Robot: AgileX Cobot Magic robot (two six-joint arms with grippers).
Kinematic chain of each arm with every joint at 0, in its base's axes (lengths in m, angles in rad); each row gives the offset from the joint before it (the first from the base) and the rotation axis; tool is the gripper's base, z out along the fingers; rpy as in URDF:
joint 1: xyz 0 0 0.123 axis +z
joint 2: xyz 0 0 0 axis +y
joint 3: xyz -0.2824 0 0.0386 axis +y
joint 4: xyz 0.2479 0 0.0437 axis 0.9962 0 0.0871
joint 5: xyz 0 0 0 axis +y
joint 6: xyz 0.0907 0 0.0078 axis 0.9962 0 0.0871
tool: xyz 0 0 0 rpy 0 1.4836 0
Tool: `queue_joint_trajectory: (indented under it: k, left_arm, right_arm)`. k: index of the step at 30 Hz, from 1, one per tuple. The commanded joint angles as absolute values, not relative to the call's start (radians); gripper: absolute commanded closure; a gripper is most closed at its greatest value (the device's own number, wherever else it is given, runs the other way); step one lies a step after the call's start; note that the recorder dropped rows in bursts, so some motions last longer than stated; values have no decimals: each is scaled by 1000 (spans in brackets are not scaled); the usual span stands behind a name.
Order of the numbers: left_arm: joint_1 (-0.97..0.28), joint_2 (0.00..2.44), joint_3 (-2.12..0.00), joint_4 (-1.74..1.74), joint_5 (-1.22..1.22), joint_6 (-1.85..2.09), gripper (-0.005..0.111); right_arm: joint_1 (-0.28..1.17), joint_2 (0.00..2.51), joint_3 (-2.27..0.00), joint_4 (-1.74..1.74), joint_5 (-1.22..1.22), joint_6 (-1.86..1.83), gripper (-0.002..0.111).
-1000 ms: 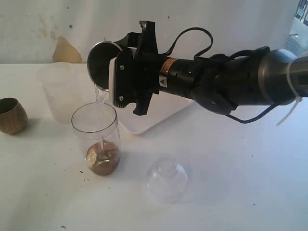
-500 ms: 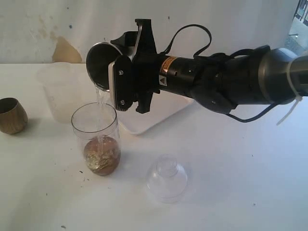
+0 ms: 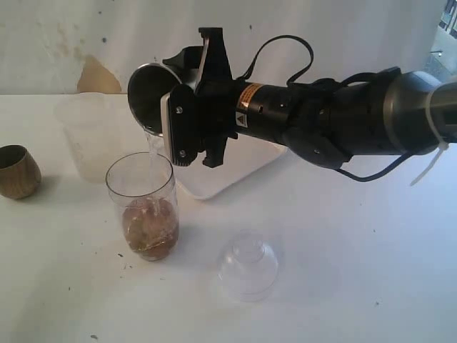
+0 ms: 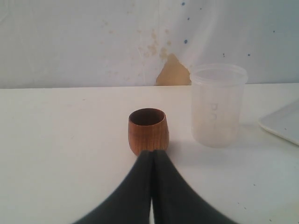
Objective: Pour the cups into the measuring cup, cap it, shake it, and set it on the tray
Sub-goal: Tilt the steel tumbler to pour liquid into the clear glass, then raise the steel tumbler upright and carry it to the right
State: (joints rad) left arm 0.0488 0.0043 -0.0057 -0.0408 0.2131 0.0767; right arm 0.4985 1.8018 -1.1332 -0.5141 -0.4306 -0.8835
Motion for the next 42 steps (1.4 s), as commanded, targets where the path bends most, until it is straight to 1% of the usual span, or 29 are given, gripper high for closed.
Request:
queue_joint_trajectory:
  k: [1, 14, 18, 23, 29, 33, 38, 42]
  left_arm:
    - [50, 0, 0, -38, 202, 75, 107]
    - [50, 0, 0, -38, 202, 75, 107]
    - [50, 0, 0, -38, 202, 75, 107]
    - [50, 0, 0, -38, 202, 75, 107]
    - [50, 0, 0, -38, 202, 75, 107]
    - [50, 0, 0, -38, 202, 75, 107]
    - [50, 0, 0, -38, 202, 75, 107]
    - [50, 0, 0, -38, 202, 75, 107]
  right_arm:
    - [499, 1785, -1143, -505, -475, -893, 108]
    - [499, 1785, -1143, -503, -475, -893, 108]
    - [499, 1785, -1143, -497, -475, -821, 108]
    - [499, 1783, -1143, -487, -473, -577, 108]
    - [487, 1763, -1143, -398, -473, -129, 108]
    - [465, 1746, -1143, -398, -471, 40, 108]
    - [397, 1713, -1123, -398, -471, 234, 108]
    - [326, 1676, -1056, -398, -517, 291, 108]
